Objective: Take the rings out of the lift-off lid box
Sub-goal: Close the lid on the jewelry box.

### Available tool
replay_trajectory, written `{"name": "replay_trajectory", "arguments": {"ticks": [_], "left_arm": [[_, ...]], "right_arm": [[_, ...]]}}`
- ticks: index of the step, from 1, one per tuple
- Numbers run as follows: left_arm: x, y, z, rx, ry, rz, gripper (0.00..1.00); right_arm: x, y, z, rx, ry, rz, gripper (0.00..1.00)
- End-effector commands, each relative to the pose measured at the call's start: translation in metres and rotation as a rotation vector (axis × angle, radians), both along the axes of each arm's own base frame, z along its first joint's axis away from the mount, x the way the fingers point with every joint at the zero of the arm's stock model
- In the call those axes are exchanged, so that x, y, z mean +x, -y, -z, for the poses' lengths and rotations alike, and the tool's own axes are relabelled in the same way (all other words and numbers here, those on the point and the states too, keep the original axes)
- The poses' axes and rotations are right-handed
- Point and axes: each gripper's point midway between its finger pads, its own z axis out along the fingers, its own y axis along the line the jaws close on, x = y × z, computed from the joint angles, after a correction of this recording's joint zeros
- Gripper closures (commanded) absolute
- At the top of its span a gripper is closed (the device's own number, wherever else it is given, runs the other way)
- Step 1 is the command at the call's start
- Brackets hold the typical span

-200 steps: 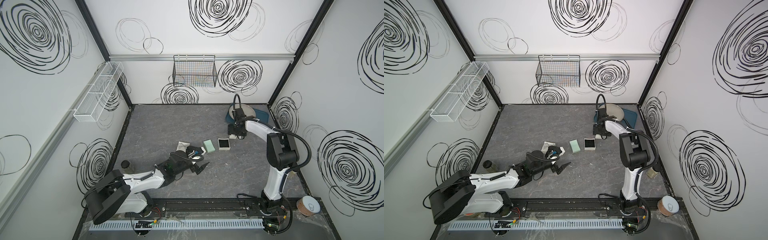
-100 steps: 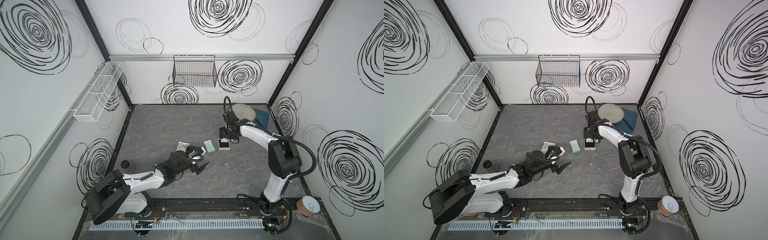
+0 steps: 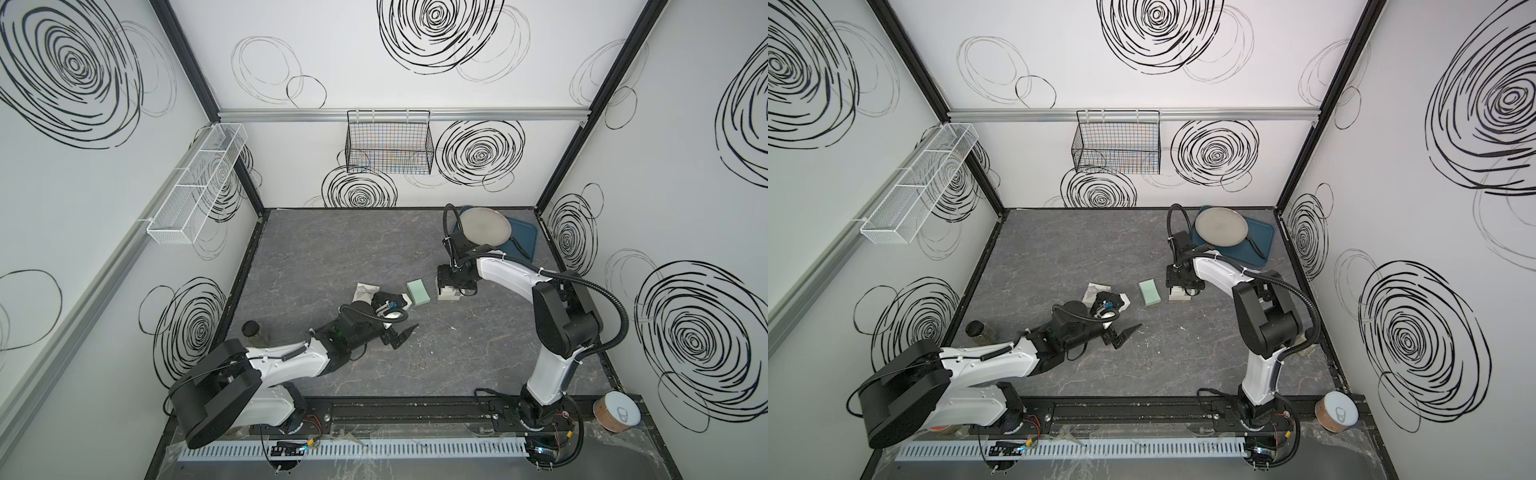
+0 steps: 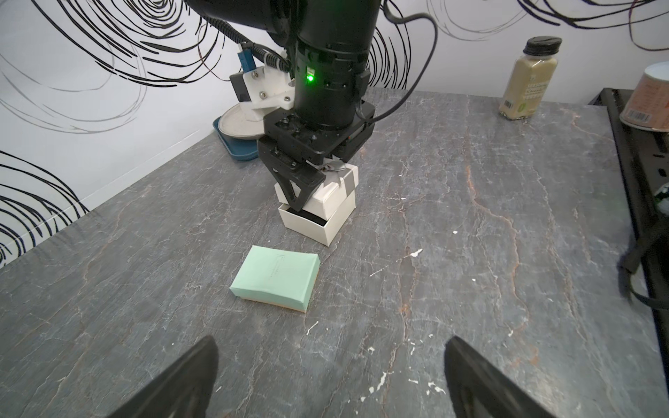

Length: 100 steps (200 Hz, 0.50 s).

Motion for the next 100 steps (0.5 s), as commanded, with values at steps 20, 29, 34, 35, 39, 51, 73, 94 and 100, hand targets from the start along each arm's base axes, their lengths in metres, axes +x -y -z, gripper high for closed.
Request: {"name": "replay_trajectory", "arguments": {"ticks": [20, 29, 34, 35, 39, 51, 73, 94, 100], "left_arm": [[0.0018, 0.0064, -0.0055, -0.006, 0.023, 0.015, 0.0], [0.0025, 0.0064, -0.0061, -0.006, 0.024, 0.014, 0.0], [0.0021, 0.0065, -0.0055, -0.004, 0.023, 0.015, 0.0], [0.0021, 0.0067, -0.0058, -0.005, 0.023, 0.016, 0.0], [0.0026, 0.0065, -0.0055, -0.004, 0.022, 0.014, 0.0], [0.0025, 0.0067, -0.0052, -0.003, 0.02, 0.015, 0.0], [0.0022, 0.0071, -0.0051, -0.003, 0.02, 0.017, 0.0], [0.0026, 0.007, -0.0047, 0.0, 0.02, 0.017, 0.0], [0.0028, 0.007, -0.0042, 0.0, 0.019, 0.016, 0.0]], "right_arm": [[-0.0034, -0.0057, 0.0049, 0.005, -0.013, 0.007, 0.24], [-0.0034, -0.0061, 0.0058, 0.004, -0.014, 0.007, 0.24], [-0.0033, -0.0069, 0.0061, 0.005, -0.014, 0.005, 0.24], [-0.0033, -0.007, 0.0064, 0.004, -0.015, 0.004, 0.24], [-0.003, -0.0064, 0.0072, 0.001, -0.015, 0.005, 0.24], [-0.0026, -0.0068, 0.0088, -0.002, -0.016, 0.004, 0.24], [-0.0014, -0.0062, 0.0114, -0.009, -0.017, 0.002, 0.24], [0.0004, -0.0068, 0.0112, -0.012, -0.011, -0.003, 0.23], [0.0008, -0.0068, 0.0109, -0.014, -0.011, -0.004, 0.23]]}}
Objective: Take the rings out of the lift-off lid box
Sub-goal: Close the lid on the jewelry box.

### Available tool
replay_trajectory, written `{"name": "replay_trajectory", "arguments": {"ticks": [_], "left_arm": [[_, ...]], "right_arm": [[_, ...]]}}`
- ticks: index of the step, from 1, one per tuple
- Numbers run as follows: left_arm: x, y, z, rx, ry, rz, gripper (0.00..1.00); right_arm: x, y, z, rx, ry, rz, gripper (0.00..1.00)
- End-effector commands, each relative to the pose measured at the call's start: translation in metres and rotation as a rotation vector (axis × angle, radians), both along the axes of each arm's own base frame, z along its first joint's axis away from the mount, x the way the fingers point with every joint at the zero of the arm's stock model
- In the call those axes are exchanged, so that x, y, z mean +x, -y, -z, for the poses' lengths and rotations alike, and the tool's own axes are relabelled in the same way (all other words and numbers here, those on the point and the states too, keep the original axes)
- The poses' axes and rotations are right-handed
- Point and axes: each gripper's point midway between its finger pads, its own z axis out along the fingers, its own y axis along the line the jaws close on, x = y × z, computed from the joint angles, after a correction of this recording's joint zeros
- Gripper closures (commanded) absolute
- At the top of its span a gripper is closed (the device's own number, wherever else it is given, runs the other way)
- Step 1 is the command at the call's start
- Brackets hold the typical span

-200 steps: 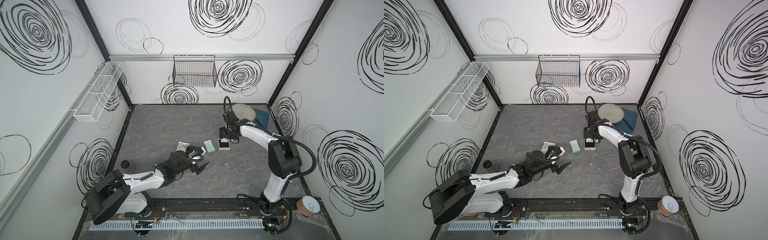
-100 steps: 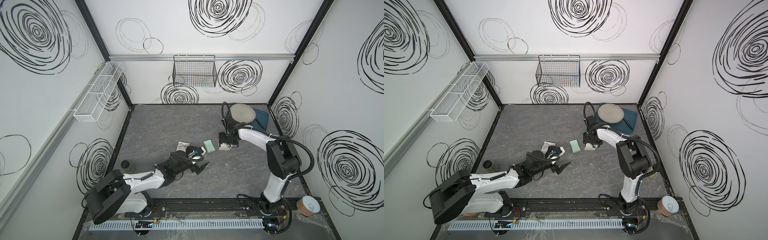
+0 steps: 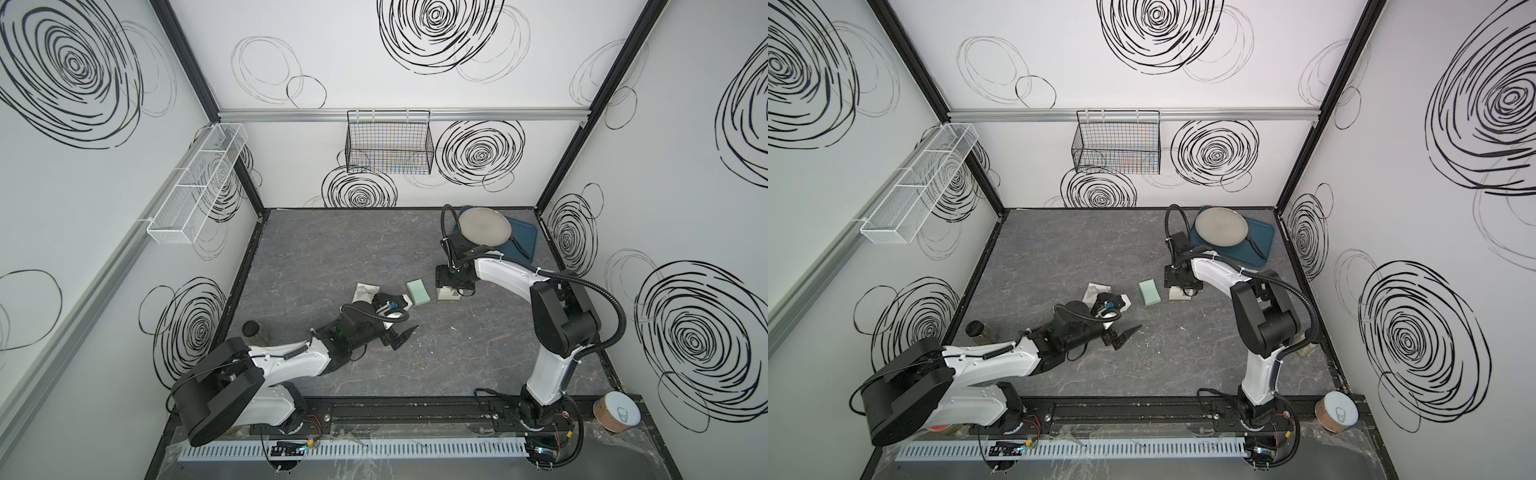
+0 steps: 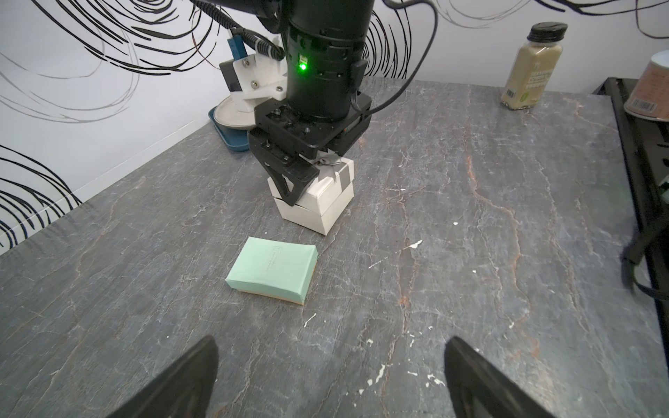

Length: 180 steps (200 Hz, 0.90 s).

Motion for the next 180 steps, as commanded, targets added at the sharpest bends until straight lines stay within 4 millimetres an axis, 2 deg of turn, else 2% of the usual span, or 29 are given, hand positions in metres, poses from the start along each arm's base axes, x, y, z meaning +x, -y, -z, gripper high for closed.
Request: {"name": "replay_trajectory", "arguments": {"ticks": [1, 111, 180], "left_arm": [[0.0033, 0.0073, -0.0111, -0.018, 0.035, 0.016, 0.0], [0.0034, 0.009, -0.0086, -0.011, 0.029, 0.022, 0.0], [0.0035, 0.0089, -0.0071, -0.006, 0.025, 0.022, 0.0]], "right_arm": [[-0.0004, -0.0014, 0.0073, -0.016, -0.016, 0.0, 0.23], [0.0056, -0.0039, 0.0005, -0.037, 0.005, -0.028, 0.21], [0.004, -0.006, 0.0042, -0.049, -0.002, -0.036, 0.19]]}}
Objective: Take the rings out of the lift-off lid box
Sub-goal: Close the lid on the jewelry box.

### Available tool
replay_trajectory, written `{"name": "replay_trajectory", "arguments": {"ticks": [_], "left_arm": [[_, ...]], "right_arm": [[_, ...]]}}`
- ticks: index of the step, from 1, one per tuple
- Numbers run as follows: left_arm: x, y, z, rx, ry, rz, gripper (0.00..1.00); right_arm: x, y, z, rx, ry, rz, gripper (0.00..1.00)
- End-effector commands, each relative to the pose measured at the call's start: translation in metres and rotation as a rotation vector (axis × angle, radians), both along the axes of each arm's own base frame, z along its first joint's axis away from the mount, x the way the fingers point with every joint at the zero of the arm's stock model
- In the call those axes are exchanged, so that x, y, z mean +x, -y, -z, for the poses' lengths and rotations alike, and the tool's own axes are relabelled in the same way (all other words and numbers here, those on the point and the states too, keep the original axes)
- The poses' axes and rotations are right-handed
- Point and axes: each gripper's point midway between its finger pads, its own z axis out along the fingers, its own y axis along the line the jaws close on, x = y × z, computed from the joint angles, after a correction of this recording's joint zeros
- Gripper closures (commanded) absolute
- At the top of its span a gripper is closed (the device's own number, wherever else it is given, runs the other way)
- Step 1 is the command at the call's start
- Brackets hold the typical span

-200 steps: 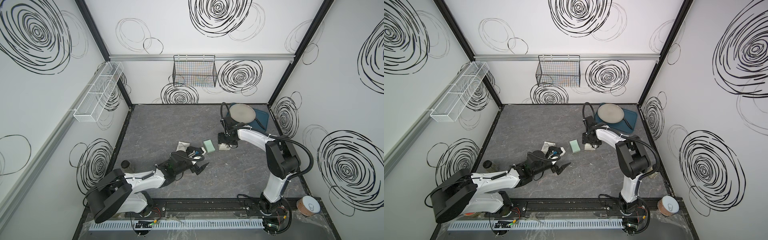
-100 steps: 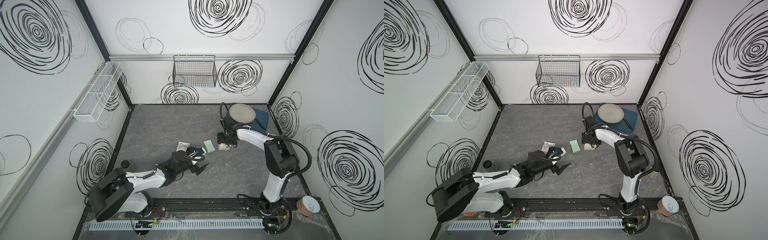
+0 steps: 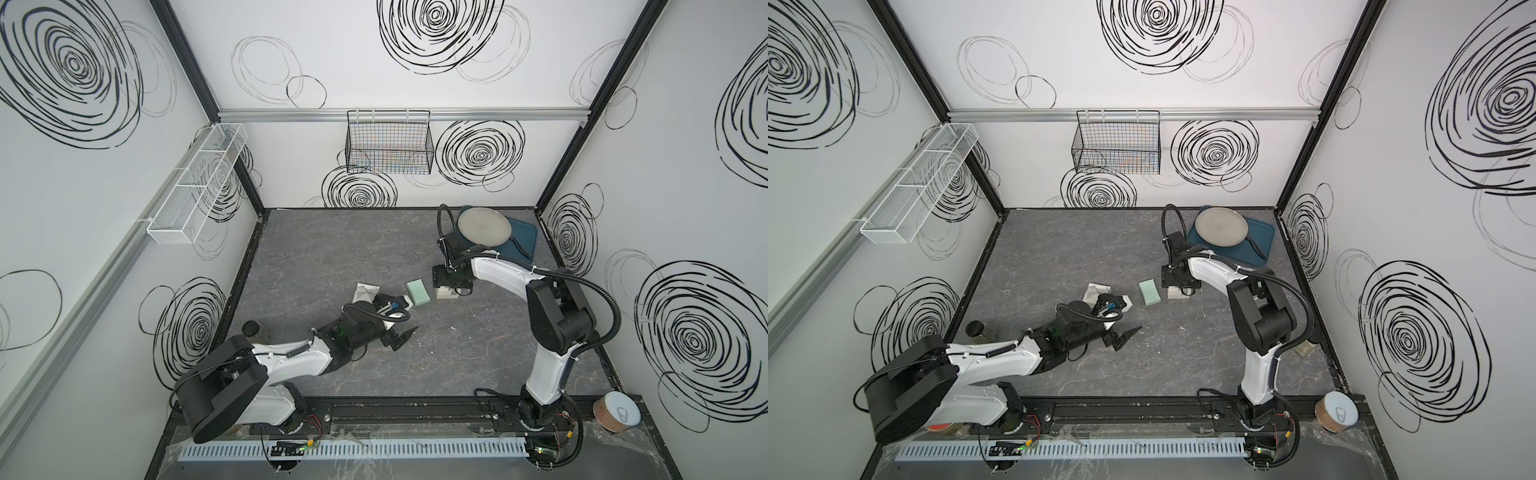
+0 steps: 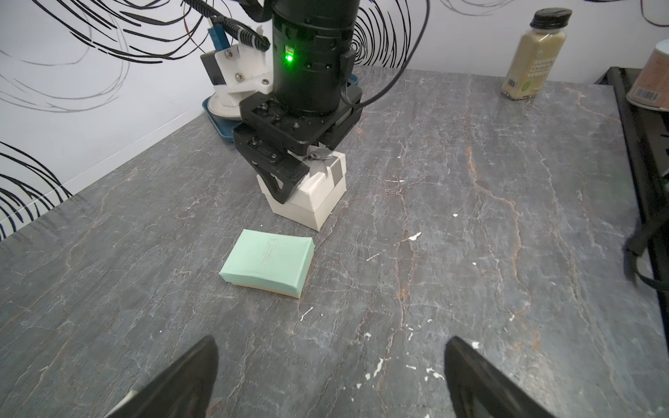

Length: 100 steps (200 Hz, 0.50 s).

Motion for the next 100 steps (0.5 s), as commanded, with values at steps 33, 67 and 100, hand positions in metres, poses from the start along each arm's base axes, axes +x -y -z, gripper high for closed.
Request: {"name": "replay_trajectory", "arguments": {"ticks": [33, 67, 100], "left_arm": [[0.004, 0.008, -0.014, -0.021, 0.039, 0.018, 0.0], [0.005, 0.008, -0.014, -0.019, 0.041, 0.011, 0.0], [0.013, 0.009, -0.024, -0.032, 0.06, -0.016, 0.0]], "right_arm": [[0.0, 0.0, 0.004, -0.027, -0.013, -0.002, 0.17], [0.001, 0.0, -0.003, -0.021, 0.0, -0.004, 0.1], [0.006, 0.003, -0.022, 0.041, 0.034, -0.014, 0.0]]}}
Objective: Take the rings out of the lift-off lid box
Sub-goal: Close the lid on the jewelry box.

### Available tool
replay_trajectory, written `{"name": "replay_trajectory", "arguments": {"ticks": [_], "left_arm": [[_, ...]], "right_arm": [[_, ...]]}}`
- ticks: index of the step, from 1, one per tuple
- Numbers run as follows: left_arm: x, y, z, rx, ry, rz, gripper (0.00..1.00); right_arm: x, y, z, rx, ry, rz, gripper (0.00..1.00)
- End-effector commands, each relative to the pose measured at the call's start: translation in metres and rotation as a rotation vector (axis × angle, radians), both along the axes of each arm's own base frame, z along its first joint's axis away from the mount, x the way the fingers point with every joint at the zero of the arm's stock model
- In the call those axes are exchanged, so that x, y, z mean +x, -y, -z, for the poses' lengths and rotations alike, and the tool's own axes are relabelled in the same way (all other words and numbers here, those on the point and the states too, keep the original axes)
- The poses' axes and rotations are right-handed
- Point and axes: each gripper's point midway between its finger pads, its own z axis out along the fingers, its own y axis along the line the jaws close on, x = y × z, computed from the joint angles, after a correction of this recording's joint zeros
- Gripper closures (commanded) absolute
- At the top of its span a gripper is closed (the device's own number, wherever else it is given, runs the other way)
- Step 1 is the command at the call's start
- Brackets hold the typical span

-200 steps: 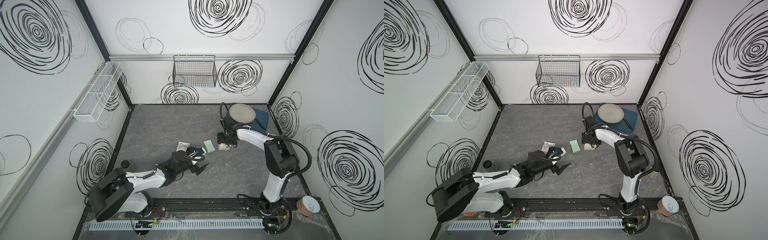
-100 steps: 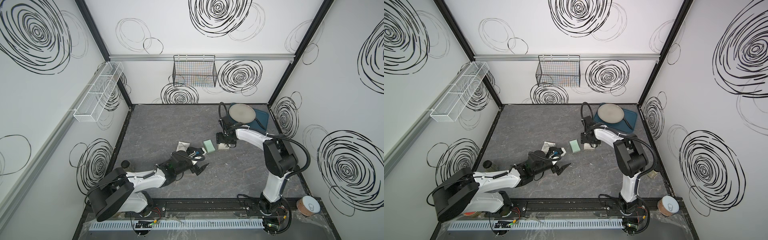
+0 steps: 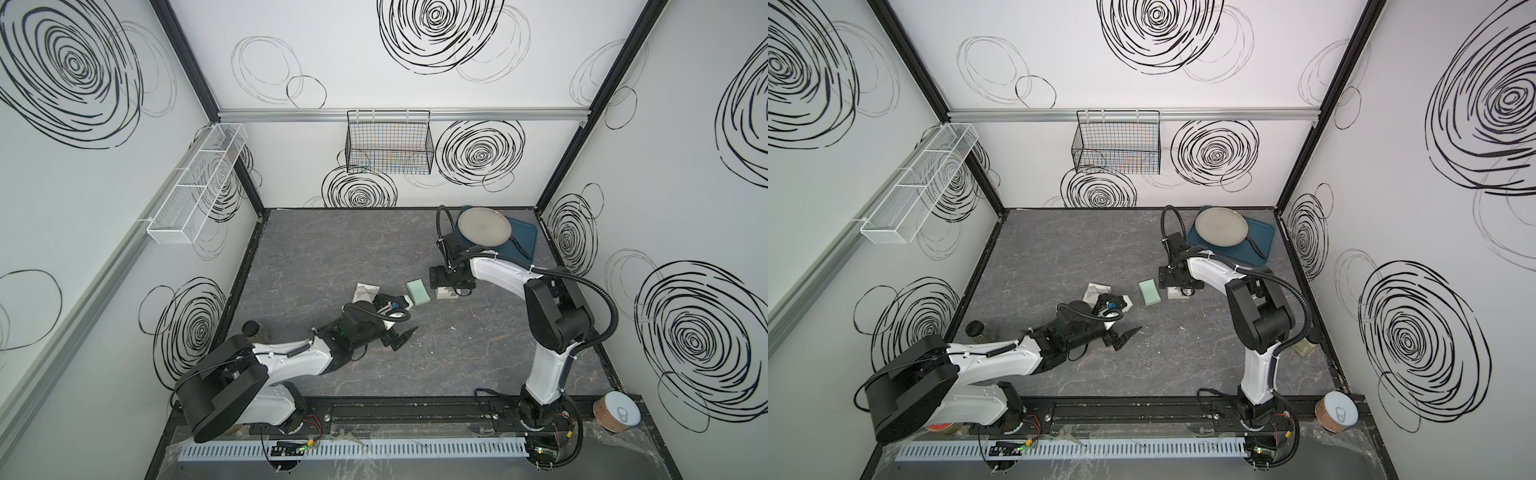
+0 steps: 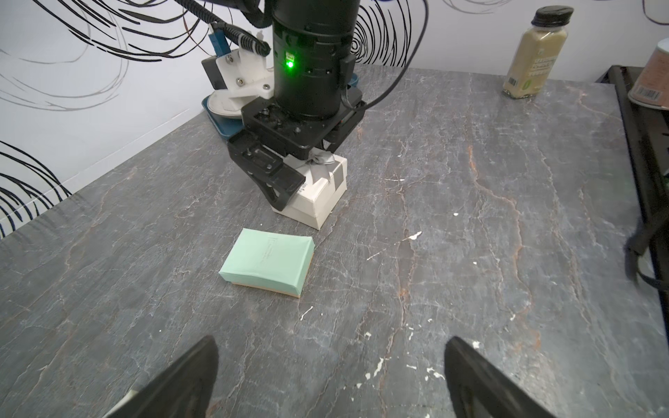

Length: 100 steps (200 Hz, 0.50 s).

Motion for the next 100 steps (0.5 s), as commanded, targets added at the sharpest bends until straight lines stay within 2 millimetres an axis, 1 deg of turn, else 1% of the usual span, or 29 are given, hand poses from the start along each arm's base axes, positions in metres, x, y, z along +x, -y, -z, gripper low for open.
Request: {"name": "replay_trajectory", "arguments": {"ticks": [1, 23, 48, 76, 78, 100], "left_arm": [[0.012, 0.009, -0.024, -0.037, 0.062, -0.013, 0.0], [0.022, 0.012, -0.043, -0.077, 0.082, -0.052, 0.0], [0.045, 0.019, -0.061, -0.097, 0.085, -0.129, 0.0], [0.069, 0.039, -0.077, -0.063, 0.089, -0.14, 0.0], [0.07, 0.04, -0.074, -0.046, 0.079, -0.141, 0.0], [0.087, 0.055, -0.078, 0.009, 0.069, -0.14, 0.0]], "right_arm": [[0.005, 0.001, -0.027, 0.056, 0.042, 0.0, 0.0], [0.006, 0.009, -0.044, 0.139, 0.08, -0.001, 0.0], [0.006, 0.023, -0.063, 0.235, 0.136, -0.005, 0.0], [0.0, 0.048, -0.067, 0.276, 0.164, 0.014, 0.0], [0.0, 0.049, -0.068, 0.277, 0.167, 0.015, 0.0], [-0.004, 0.066, -0.068, 0.288, 0.188, 0.038, 0.0]]}}
